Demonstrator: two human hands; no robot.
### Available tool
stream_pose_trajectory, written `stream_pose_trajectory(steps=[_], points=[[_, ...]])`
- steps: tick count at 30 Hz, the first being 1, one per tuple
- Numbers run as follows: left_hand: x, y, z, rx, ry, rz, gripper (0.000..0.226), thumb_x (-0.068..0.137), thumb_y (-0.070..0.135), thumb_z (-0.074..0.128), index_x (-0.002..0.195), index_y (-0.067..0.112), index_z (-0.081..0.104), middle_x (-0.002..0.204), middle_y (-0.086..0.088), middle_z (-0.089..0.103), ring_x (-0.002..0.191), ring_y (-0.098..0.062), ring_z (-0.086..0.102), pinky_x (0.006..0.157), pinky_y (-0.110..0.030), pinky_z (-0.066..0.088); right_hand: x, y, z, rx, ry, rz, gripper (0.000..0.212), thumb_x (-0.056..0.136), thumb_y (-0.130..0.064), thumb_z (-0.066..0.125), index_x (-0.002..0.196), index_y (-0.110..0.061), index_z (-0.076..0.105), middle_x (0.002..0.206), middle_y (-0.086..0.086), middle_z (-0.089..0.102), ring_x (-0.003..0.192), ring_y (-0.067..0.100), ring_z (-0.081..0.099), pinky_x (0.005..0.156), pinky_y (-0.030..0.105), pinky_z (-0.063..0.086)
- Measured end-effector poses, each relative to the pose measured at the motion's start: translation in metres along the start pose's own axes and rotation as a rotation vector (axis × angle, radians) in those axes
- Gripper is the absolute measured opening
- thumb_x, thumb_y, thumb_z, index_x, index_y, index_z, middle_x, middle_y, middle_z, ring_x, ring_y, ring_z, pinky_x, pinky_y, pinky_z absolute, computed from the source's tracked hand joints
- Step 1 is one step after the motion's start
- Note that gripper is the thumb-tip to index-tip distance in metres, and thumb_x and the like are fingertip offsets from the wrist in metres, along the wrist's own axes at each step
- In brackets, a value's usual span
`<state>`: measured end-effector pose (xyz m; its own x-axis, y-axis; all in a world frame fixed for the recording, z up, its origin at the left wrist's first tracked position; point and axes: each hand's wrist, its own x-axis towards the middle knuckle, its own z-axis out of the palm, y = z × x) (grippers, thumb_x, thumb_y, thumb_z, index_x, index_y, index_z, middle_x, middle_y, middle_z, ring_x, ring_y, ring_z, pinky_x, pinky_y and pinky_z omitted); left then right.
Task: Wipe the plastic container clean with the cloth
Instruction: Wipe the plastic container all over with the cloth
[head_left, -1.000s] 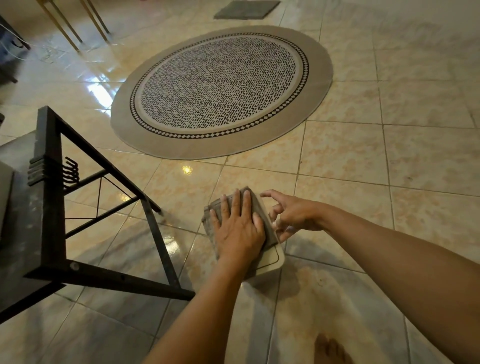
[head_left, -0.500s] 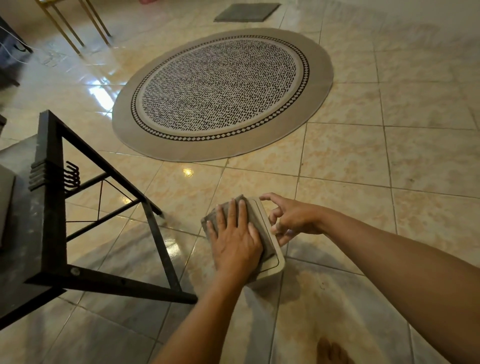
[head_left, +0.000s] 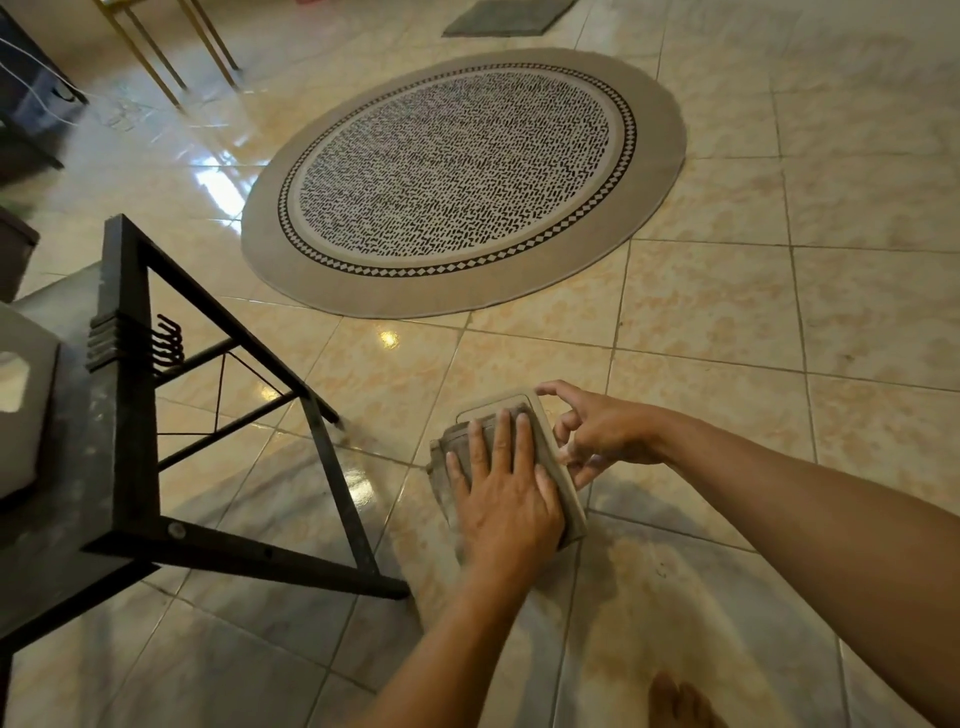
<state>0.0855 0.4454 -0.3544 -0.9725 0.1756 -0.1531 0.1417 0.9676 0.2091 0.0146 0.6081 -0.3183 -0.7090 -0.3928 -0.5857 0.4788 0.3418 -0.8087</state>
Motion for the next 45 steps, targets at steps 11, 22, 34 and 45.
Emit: stream_pose_trajectory(steps=[11,22,34,45], points=[[-0.011,-0.012,-0.001,-0.016,-0.009,-0.012,0.065,0.102,0.049,0.009,0.153,0.024,-0.025,0.159,0.001,-0.034,0.144,-0.022,-0.037,0.12,-0.05,-0.017,0.0,-0.001,0.003,-0.017,0.003,0.001,0.095,0.087,0.019,0.054,0.154,-0.038,0.017,0.081,0.008,0.053,0.062,0.014,0.065,0.065,0.038,0.061],[-0.038,0.001,-0.008,-0.011,-0.04,-0.051,0.071,0.102,0.056,0.011,0.152,0.021,-0.027,0.159,0.001,-0.035,0.143,-0.018,-0.039,0.117,-0.045,-0.023,-0.002,-0.003,0.005,-0.02,0.013,0.003,0.094,0.087,0.02,0.053,0.153,-0.038,0.019,0.08,0.007,0.048,0.062,0.013,0.059,0.063,0.037,0.061],[-0.033,0.002,-0.004,-0.026,-0.048,-0.052,0.067,0.102,0.05,0.01,0.151,0.023,-0.027,0.158,0.002,-0.037,0.143,-0.019,-0.04,0.118,-0.047,-0.022,0.001,-0.004,0.006,-0.041,0.003,0.017,0.094,0.087,0.02,0.051,0.153,-0.038,0.016,0.083,0.008,0.052,0.065,0.015,0.063,0.068,0.04,0.062],[-0.034,-0.015,-0.012,-0.023,-0.106,0.056,0.071,0.099,0.061,0.014,0.152,0.035,-0.025,0.158,0.008,-0.038,0.14,-0.014,-0.043,0.113,-0.045,-0.029,0.001,-0.003,0.006,-0.054,-0.016,0.001,0.094,0.088,0.019,0.05,0.153,-0.038,0.015,0.084,0.008,0.051,0.067,0.016,0.062,0.067,0.039,0.061]])
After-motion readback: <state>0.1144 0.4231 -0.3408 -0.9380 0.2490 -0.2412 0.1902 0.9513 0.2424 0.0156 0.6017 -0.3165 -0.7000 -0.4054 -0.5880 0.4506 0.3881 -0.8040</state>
